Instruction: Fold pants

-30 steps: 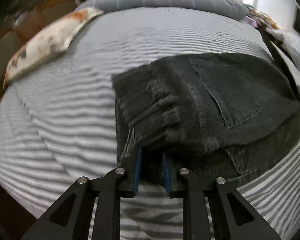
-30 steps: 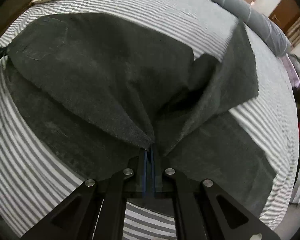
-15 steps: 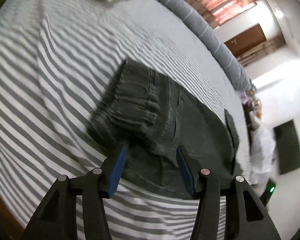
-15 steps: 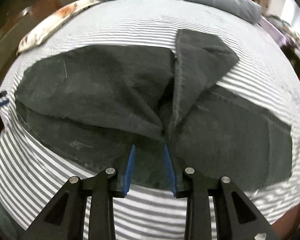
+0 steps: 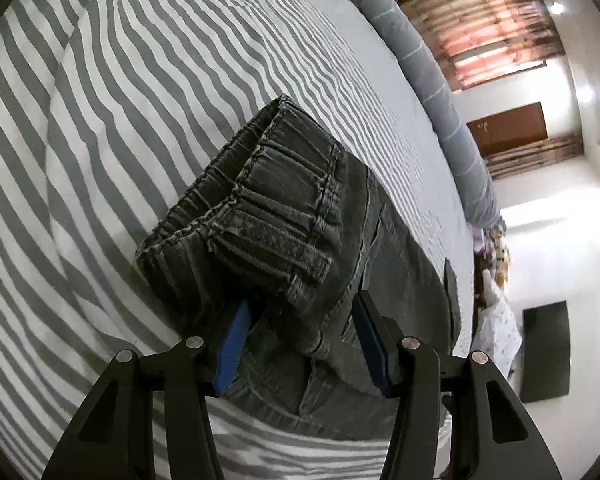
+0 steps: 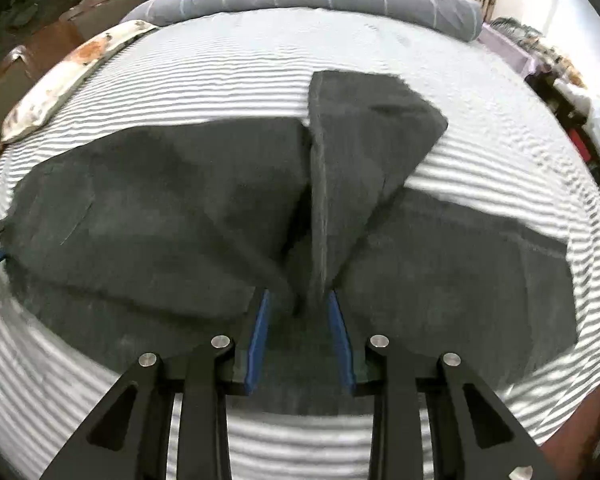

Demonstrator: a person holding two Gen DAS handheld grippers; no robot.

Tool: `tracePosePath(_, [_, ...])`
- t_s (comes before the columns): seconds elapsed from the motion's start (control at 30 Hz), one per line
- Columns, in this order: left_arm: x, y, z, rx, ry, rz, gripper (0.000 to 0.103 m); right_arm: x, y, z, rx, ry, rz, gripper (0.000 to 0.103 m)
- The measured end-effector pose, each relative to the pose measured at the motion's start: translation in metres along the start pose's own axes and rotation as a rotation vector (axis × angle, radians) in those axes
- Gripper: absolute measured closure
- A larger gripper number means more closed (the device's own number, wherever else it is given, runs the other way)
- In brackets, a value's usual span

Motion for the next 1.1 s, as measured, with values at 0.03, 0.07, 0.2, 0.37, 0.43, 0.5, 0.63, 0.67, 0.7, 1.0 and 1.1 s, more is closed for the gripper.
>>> tracePosePath(0.03, [-0.003,0.003,-0.001,0.004,-0.001,-0.005,0.05,0.0,0.004,-0.005,0.001,-0.018,-0.001,0.074])
tracePosePath(0.07, [-0.003,0.004,-0.002,0.006,0.0,-0.008,0.05,0.0,0.01,-0.011,-0.001,-0.042,-0.001,0.074])
tracePosePath(0.2, [0.003,0.002,-0.006,0.01,-0.002,-0.025,0.053,-0.001,0.025,-0.035,-0.022,-0.107,0.009,0.074])
tracePosePath(0.37, [0.002,0.004,-0.006,0.017,0.001,-0.022,0.064,0.001,0.044,-0.047,-0.012,-0.22,0.041,0.086])
tracePosePath(0.43, [0.0,0.005,-0.006,0.018,0.008,-0.02,0.071,0.004,0.051,-0.046,-0.006,-0.226,0.04,0.094])
tracePosePath(0.5, [0.0,0.005,-0.006,0.017,0.01,-0.021,0.077,0.009,0.055,-0.043,0.0,-0.219,0.028,0.099])
tracePosePath(0.63, [0.006,0.006,-0.001,0.045,0.02,-0.069,0.083,0.023,0.055,-0.024,0.032,-0.229,-0.005,0.101])
tracePosePath(0.67, [0.008,0.006,0.0,0.051,0.029,-0.081,0.084,0.029,0.055,-0.018,0.04,-0.231,-0.017,0.101])
tracePosePath(0.7, [0.011,0.006,0.001,0.059,0.042,-0.1,0.084,0.036,0.053,-0.013,0.045,-0.233,-0.035,0.101])
tracePosePath(1.0, [0.043,0.018,0.017,0.08,0.083,-0.236,0.087,0.08,0.023,0.036,0.058,-0.201,-0.143,0.101])
tracePosePath(1.1, [0.056,0.022,0.025,0.082,0.112,-0.315,0.087,0.084,0.007,0.046,0.044,-0.165,-0.191,0.101])
Point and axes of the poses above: each gripper's, at about its wrist camera, not at the fingertips, and z roughly against the way its jaws point, x to its right, y to its top, the point moved 5 cm from there along -z, roughly the way its jaws point, and after that the axes turned 4 degrees about -z, right-handed, at the moved point
